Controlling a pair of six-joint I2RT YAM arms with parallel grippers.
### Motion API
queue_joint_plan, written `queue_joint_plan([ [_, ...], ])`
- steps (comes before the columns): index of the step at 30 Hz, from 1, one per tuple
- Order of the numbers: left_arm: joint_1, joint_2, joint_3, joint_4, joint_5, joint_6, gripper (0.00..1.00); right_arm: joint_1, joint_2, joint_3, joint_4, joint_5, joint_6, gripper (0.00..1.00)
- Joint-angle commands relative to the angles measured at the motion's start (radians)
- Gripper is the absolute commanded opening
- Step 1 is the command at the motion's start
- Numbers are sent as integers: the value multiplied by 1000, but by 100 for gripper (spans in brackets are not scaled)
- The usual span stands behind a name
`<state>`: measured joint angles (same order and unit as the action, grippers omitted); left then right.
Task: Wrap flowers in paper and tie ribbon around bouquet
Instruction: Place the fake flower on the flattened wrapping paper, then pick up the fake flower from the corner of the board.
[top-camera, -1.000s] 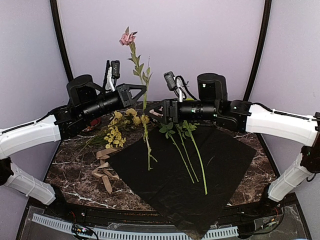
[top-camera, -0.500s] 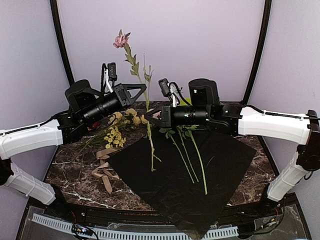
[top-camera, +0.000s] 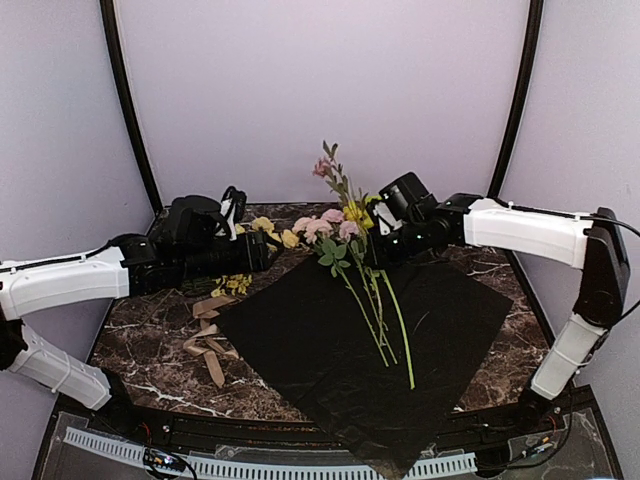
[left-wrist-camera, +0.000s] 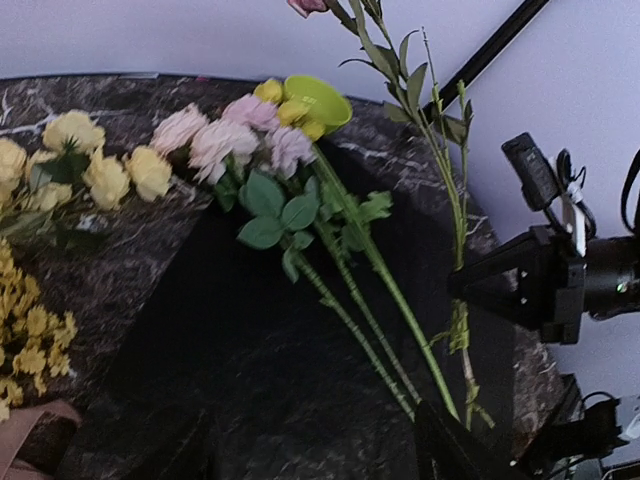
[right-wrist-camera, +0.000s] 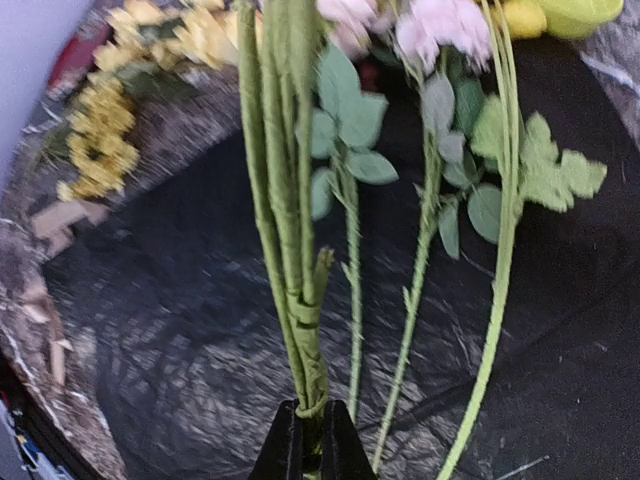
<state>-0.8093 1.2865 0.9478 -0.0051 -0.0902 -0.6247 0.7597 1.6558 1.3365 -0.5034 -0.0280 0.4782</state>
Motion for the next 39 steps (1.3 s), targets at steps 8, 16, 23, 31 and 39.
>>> queue_joint_plan([
  [8,111,-26,-104,-313,-67,57,68,-48,222,66,-191,37,-24,24],
  [16,457,-43,-43,-474,-1,239,72,-44,108,63,-212,54,-31,42],
  [23,691,57,-70,-506,-29,357,53,-30,-18,-24,-171,-37,-40,44],
  [31,730,177,-105,-445,30,385,67,-27,-41,-77,-150,-90,-42,47],
  [39,744,324,-40,-478,-26,460,65,-23,-55,-107,-150,-89,-51,47],
])
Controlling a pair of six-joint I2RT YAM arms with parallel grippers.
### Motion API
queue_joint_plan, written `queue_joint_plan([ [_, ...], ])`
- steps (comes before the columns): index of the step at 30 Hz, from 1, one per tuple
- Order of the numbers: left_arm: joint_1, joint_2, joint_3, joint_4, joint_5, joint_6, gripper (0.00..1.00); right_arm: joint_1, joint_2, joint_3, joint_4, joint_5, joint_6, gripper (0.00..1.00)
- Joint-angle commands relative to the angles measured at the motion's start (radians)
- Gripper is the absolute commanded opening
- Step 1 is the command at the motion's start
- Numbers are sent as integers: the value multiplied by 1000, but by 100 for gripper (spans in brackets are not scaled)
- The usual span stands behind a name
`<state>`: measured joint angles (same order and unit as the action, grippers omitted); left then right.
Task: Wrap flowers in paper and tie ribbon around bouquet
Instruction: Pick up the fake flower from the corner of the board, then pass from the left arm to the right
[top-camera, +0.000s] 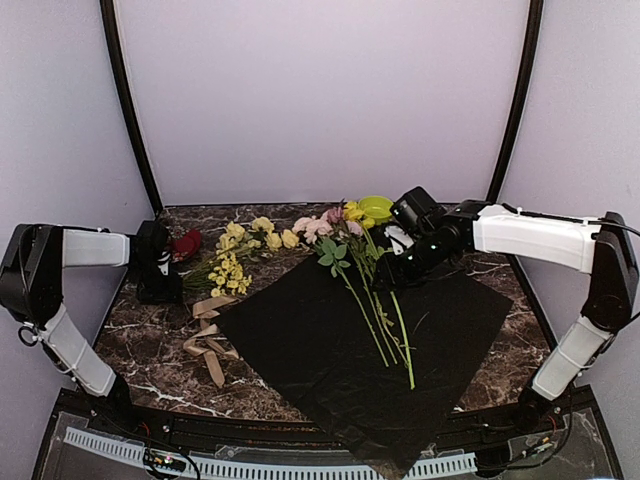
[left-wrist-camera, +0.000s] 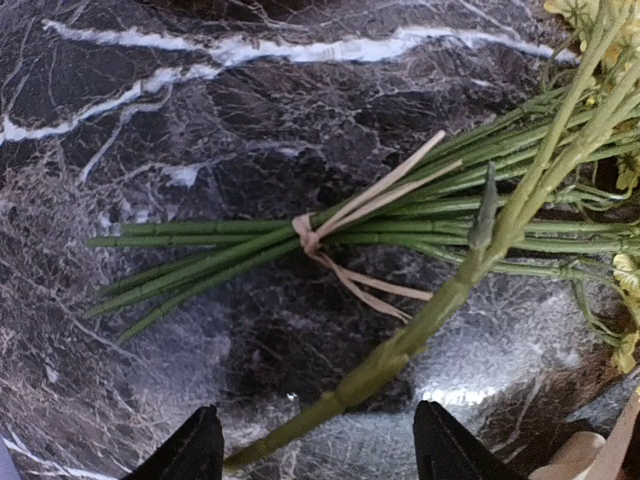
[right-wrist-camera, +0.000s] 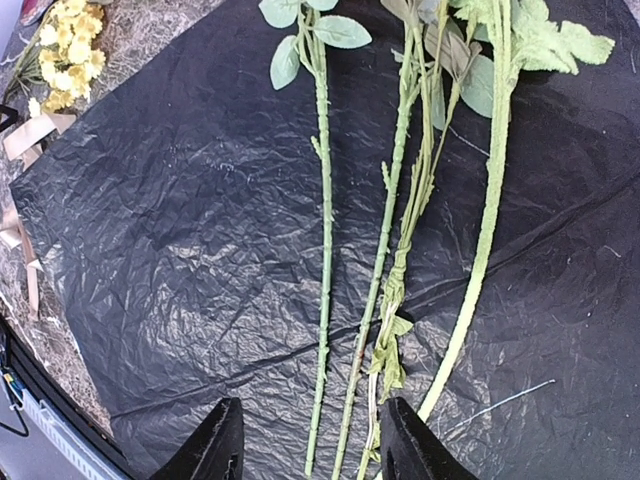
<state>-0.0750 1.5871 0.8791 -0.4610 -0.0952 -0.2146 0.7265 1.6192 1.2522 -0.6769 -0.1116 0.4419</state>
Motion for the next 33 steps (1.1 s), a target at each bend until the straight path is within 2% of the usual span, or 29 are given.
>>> queue_joint_plan([
  [1,10,32,32,-24,-21,53,60,10,-18,-27,25,-5,-15,47],
  [5,10,34,26,-21,-15,57,34,10,-18,-32,29,-9,-18,47],
  [12,9,-25,-11,0,-4,83,0,11,-62,-32,15,-4,-25,48],
  [18,10,-111,-11,9,45,71,0,11,-80,-29,0,7,-24,49],
  [25,6,-434,-36,127,179,65,0,13,-119,-31,3,5,-11,49],
  [30,-3,-629,-41,186,290,-28,0,22,-160,-27,53,-39,3,49],
  [33,-65,-703,-57,265,401,-129,0,60,-202,-25,156,-109,-17,49],
])
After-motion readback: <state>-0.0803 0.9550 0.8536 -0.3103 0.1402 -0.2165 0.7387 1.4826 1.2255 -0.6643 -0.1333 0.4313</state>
